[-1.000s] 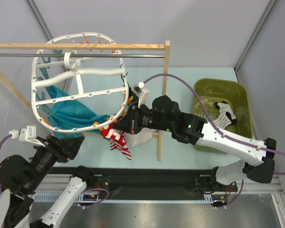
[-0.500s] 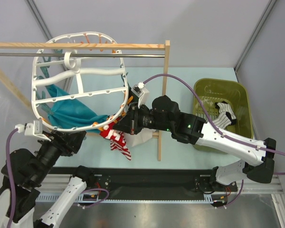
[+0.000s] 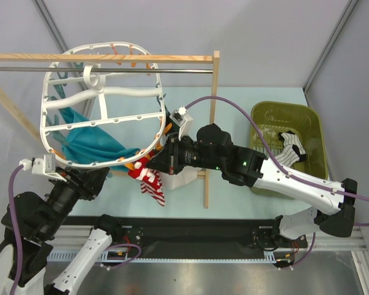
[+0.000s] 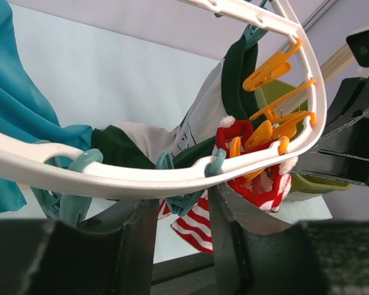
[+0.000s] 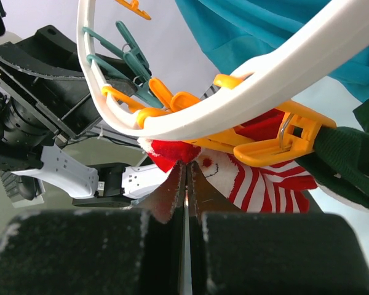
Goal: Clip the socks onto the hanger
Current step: Open the clamp at the hanger.
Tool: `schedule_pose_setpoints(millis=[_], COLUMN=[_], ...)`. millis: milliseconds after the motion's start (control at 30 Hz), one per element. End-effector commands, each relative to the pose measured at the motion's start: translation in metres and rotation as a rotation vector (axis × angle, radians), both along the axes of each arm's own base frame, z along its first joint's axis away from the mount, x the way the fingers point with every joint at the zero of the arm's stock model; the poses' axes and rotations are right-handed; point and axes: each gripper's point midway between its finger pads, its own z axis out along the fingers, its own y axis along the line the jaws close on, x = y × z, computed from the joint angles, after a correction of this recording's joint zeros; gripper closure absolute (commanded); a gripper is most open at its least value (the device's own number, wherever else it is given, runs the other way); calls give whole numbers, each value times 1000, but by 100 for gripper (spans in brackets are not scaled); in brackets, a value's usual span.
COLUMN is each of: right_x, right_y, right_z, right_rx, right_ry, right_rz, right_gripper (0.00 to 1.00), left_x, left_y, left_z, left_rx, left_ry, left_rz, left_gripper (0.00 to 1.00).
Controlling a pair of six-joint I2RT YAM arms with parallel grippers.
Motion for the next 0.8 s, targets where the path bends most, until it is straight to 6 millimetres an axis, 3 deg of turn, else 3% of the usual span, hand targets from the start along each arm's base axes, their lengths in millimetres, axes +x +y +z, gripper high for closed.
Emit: schedule_pose_setpoints(millis=[0,233,300,367,400,433,500,600,633,733,767], right_x=[0,4,6,15,17,19,26,30,34,61,70], right_y=[-2,-3,-5,-13,-17,-23,-38,-71,-88,-138,-167], right_z=[20,14,7,-6,-8,-12,-22,-16,-6,-8,-7], right_rx=[57,34,-3,-66,-85,-110,-173,-215,-209,-296,-328], right_ry=[-30,-26,-16,-10,-16,-38,-54,-126,-156,-183,-192], right_rz=[6,-4,-11,-50,-59,-63,-106,-166,-217,-396,-484], right_gripper=[100,100,99,90,76,68,51,38,38,41,41], left_x=[6,7,8,8,9,9,9,7,7,5,5], left_y=[-4,-10,-10,-12,-13,-13,-13,-13,-12,-12,-12], left_z=[17,14,12,10,7,6,4,3,5,5,5], left_rx=[-8,-22,-32,-38,-41,-42,-44,-45,-47,-50,-51], left_ry=[-53,-18,9,27,45,52,61,58,56,57,57], left_rz=[-13,-34,-29,-34,-34,-33,-34,-34,-31,-35,-37], left_gripper=[65,100,100,100,100,100,100,100,100,100,100])
